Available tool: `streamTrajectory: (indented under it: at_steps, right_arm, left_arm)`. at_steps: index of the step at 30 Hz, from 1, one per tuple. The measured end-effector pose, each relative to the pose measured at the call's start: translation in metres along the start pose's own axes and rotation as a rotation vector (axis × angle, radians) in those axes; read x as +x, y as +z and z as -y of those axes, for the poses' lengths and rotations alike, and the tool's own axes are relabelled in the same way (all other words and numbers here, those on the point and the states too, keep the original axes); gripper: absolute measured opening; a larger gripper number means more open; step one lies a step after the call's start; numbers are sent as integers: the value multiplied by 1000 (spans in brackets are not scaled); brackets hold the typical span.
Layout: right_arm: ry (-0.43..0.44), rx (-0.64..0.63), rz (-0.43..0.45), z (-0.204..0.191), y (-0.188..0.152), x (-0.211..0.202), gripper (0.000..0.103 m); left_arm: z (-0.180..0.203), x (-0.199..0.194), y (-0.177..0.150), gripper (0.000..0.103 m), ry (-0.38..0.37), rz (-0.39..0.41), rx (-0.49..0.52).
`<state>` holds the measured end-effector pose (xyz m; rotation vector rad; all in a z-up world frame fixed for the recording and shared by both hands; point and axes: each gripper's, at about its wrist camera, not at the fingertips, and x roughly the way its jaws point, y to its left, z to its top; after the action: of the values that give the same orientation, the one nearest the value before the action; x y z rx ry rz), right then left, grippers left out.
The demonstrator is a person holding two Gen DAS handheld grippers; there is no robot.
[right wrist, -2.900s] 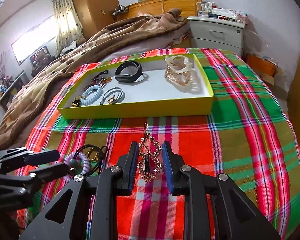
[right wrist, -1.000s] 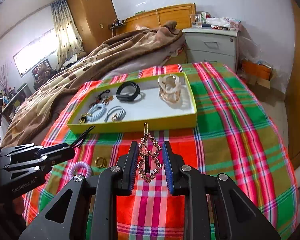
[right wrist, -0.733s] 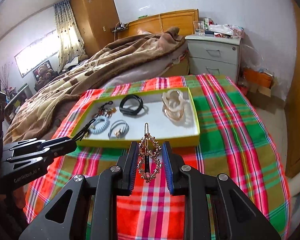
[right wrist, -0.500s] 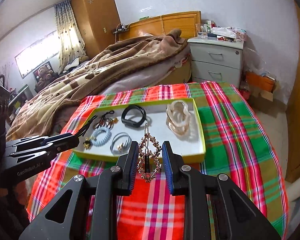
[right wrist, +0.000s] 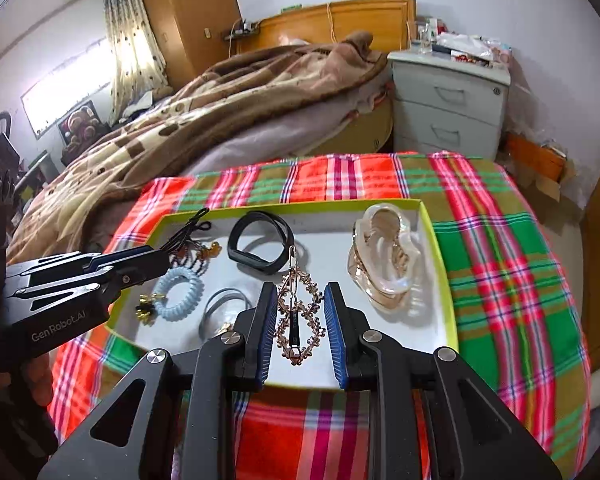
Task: Organize jewelry
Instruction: 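Carry the pendant cord and rhinestone earring into the box lid and open both grippers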
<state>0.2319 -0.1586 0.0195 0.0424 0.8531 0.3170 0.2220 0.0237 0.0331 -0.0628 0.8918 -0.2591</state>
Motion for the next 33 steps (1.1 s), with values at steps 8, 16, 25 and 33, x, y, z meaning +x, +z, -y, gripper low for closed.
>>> streamTrajectory:
  at_steps: [8,16,25,33]
  right_arm:
    - [-26,-8,-40,7,3,24,25]
    - [-43,-21,-62,10,3,39,25]
    - [-68,-31,-72,11,2,46,25]
    - [-67,-33,-74,13,3,48,25]
  left_arm:
    - [-5,30,2,17,-2,-42,-18]
    - [-5,44,0,18,9,-62,-7]
    - [-3,51,-2,18,15,-73,5]
    - [-4,53,-2,22,11,-77,-6]
